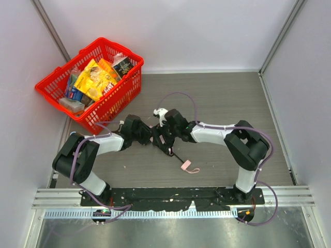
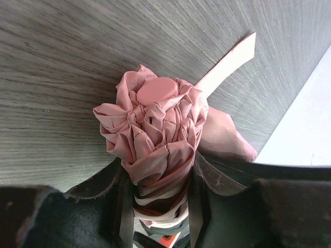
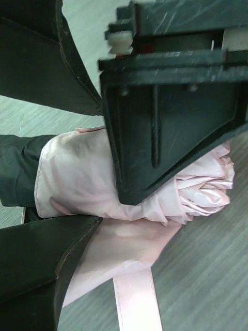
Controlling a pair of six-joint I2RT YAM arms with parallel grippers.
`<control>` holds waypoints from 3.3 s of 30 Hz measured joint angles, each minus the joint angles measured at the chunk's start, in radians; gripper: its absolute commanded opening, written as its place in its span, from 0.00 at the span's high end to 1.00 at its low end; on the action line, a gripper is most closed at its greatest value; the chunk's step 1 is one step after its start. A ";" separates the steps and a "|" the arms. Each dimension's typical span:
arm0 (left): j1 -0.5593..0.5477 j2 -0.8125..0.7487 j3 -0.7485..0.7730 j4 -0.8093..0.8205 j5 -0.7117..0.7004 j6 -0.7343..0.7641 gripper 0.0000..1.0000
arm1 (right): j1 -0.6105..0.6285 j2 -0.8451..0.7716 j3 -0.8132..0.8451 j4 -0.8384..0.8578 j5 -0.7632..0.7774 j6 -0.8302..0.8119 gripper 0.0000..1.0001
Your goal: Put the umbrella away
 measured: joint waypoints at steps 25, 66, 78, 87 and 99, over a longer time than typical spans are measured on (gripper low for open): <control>-0.006 -0.016 0.058 -0.198 -0.010 -0.032 1.00 | 0.312 0.090 0.051 -0.026 0.776 -0.260 0.99; 0.000 -0.021 0.014 -0.032 -0.062 0.048 0.15 | -0.134 0.168 -0.142 0.512 -0.366 0.149 0.99; -0.060 -0.010 -0.056 0.097 -0.185 -0.002 0.92 | -0.148 0.183 -0.116 0.488 -0.406 0.180 0.99; -0.066 0.008 -0.061 0.167 -0.153 -0.005 1.00 | -0.125 0.096 -0.101 0.285 -0.264 0.117 0.45; -0.078 0.014 -0.024 0.084 -0.071 0.012 1.00 | -0.005 -0.177 -0.100 -0.028 0.123 -0.058 0.24</control>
